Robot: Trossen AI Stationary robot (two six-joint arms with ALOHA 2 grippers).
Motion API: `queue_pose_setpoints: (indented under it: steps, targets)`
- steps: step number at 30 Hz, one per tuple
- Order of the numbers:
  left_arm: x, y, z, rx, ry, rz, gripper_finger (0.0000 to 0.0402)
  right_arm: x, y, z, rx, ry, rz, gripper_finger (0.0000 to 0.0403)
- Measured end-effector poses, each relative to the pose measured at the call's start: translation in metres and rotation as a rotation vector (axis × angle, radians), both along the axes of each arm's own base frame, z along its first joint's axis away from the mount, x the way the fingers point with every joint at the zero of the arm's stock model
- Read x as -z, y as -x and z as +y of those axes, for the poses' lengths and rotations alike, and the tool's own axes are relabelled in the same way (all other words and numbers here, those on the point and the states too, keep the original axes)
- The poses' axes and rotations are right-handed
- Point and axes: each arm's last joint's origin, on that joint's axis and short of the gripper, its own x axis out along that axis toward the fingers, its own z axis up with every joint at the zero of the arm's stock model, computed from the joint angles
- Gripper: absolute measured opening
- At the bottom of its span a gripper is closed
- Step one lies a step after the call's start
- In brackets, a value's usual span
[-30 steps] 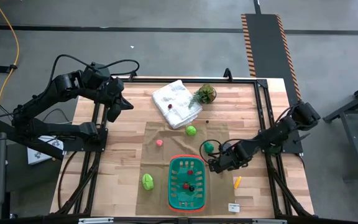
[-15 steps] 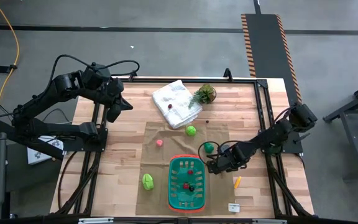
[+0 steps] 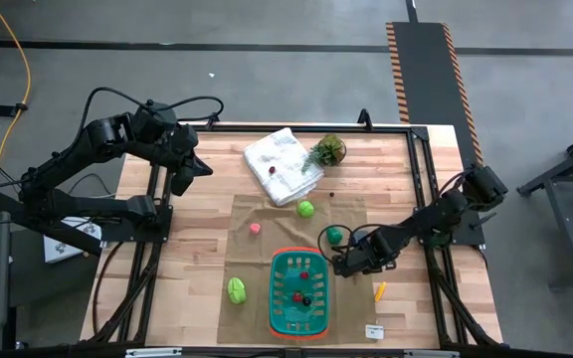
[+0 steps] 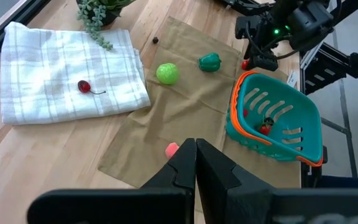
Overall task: Pick and placing Produce into tupperware
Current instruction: Put the bottom red cherry into the blue bin
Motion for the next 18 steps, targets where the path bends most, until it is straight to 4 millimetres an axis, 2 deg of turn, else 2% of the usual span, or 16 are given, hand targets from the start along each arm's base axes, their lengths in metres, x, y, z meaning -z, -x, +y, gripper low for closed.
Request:
queue_pose_setpoints:
  steps: [7,18]
  targets:
    - [0.0001,0.0,0.0,0.0,0.0,0.0,0.0001,0.0007,0.0034,-0.0011,0.005,0.0,0.041,0.0193]
    - [0.0,0.0,0.0,0.0,0.0,0.0,0.0001,0.0003,0.0023,0.0001,0.0,-0.025,0.036,0.0142]
